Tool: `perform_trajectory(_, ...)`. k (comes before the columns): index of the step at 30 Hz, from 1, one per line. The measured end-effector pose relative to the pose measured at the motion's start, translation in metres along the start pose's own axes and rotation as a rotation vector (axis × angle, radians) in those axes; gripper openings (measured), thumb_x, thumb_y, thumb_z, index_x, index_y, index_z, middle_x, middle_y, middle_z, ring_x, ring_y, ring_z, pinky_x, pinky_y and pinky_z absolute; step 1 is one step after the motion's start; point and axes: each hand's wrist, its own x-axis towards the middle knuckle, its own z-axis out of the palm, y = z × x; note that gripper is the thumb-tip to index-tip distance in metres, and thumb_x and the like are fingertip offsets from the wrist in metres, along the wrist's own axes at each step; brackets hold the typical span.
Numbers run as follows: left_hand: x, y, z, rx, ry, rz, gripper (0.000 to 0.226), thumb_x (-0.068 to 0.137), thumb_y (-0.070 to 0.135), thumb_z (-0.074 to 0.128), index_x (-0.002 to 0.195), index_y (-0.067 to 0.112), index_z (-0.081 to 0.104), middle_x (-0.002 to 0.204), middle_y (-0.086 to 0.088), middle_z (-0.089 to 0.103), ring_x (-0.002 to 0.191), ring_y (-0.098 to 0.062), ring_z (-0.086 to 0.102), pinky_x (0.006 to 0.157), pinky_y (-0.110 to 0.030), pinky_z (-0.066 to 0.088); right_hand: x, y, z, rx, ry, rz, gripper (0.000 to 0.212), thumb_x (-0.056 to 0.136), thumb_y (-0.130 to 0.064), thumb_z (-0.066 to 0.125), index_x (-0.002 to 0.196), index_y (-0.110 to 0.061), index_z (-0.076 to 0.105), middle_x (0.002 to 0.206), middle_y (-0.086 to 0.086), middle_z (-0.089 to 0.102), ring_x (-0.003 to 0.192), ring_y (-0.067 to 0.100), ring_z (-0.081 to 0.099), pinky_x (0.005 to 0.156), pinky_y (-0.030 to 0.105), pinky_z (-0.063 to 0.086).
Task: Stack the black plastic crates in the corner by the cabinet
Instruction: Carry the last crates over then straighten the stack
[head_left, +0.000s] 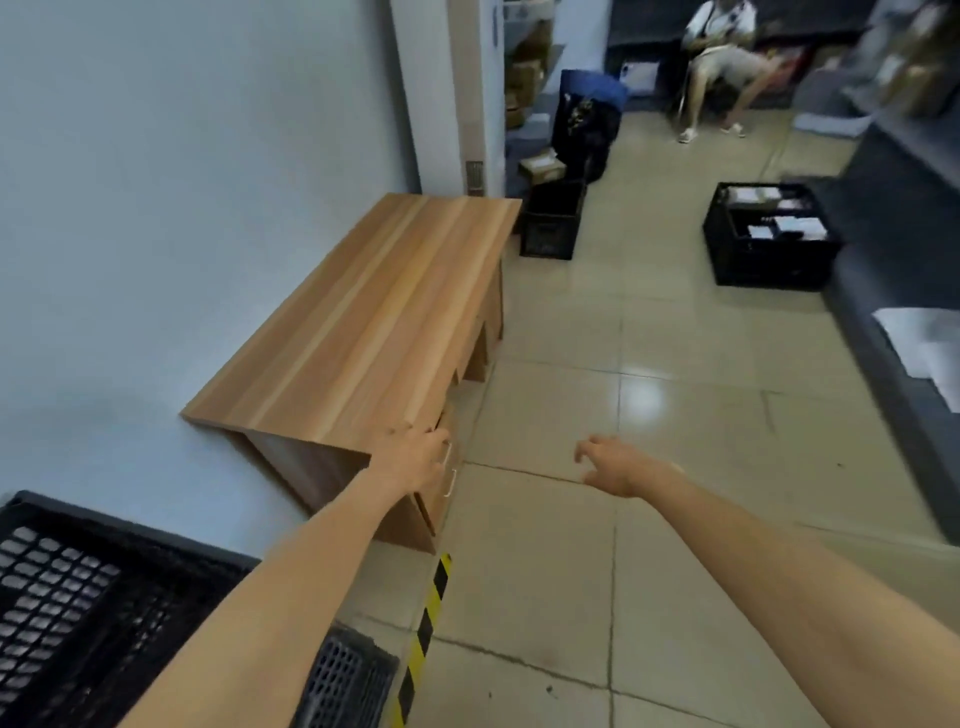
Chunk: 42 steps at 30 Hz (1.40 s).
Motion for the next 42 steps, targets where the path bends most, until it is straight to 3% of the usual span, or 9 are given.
perform_trajectory(9,0.085,0.261,-0.024,0.172,-0.049,0.335,0.042,0.091,0.034,0.060,0.132,0.028,0.050,0.138,-0.001,0.049,0.128,-0.028,0.045,0.101,-0.041,0.037,-0.125,0.232,0.020,0.126,-0.004,0.337,0.037,0.094,-0.030,0.049,0.130,-0.020,0.052,0.140,0.008,0.045,0.128,0.031,0.045,0.106,0.041,0.039)
perform_trajectory(16,0.144,0.423,-0.036,0.411,-0.128,0.590,0.050,0.091,0.031,0.058,0.138,0.029,0.044,0.144,-0.002,0.044,0.133,-0.027,0.040,0.106,-0.041,0.034,-0.247,0.339,0.068,0.382,0.055,0.599,0.035,0.095,-0.028,0.048,0.128,-0.019,0.054,0.136,0.007,0.052,0.125,0.029,0.049,0.102,0.038,0.041)
perform_trajectory(20,0.158,0.552,-0.038,0.391,-0.093,0.816,0.055,0.088,0.026,0.058,0.141,0.029,0.042,0.142,-0.003,0.046,0.131,-0.027,0.044,0.105,-0.040,0.036,-0.335,0.398,0.112,0.431,-0.022,0.857,0.033,0.090,-0.024,0.051,0.122,-0.015,0.058,0.127,0.010,0.058,0.115,0.031,0.056,0.096,0.039,0.048)
perform_trajectory(24,0.151,0.666,-0.023,0.384,-0.069,1.069,0.055,0.087,0.029,0.061,0.139,0.030,0.042,0.139,-0.003,0.047,0.127,-0.029,0.045,0.102,-0.042,0.038,-0.381,0.441,0.126,0.494,-0.014,0.999,0.032,0.091,-0.029,0.052,0.120,-0.017,0.058,0.128,0.009,0.055,0.116,0.032,0.056,0.095,0.039,0.046)
perform_trajectory(28,0.165,0.745,-0.023,0.474,-0.060,1.217,0.056,0.088,0.031,0.062,0.140,0.031,0.039,0.140,-0.004,0.046,0.128,-0.029,0.044,0.103,-0.043,0.037,-0.387,0.485,0.118,0.595,0.012,1.042,0.031,0.093,-0.028,0.050,0.121,-0.017,0.058,0.128,0.008,0.057,0.115,0.030,0.056,0.097,0.041,0.047)
perform_trajectory(35,0.233,0.842,-0.037,0.601,-0.092,1.188,0.056,0.089,0.030,0.061,0.140,0.031,0.039,0.139,-0.005,0.048,0.126,-0.030,0.047,0.101,-0.044,0.040,-0.399,0.560,0.102,0.754,0.264,1.101,0.022,0.095,-0.030,0.051,0.113,-0.022,0.058,0.112,0.002,0.063,0.102,0.024,0.059,0.090,0.040,0.050)
perform_trajectory(39,0.214,0.909,-0.020,0.661,-0.116,1.293,0.055,0.089,0.030,0.062,0.139,0.029,0.040,0.137,-0.006,0.048,0.124,-0.029,0.048,0.099,-0.043,0.040,-0.437,0.581,0.137,0.856,0.254,1.199,0.022,0.096,-0.029,0.050,0.115,-0.022,0.057,0.111,0.001,0.061,0.101,0.021,0.058,0.085,0.035,0.050)
perform_trajectory(42,0.180,0.959,0.001,0.639,-0.138,1.398,0.056,0.088,0.031,0.063,0.139,0.029,0.041,0.135,-0.005,0.050,0.122,-0.029,0.050,0.097,-0.042,0.042,-0.478,0.591,0.179,0.900,0.129,1.273,0.023,0.093,-0.031,0.050,0.114,-0.022,0.057,0.113,0.003,0.061,0.103,0.024,0.059,0.087,0.038,0.051)
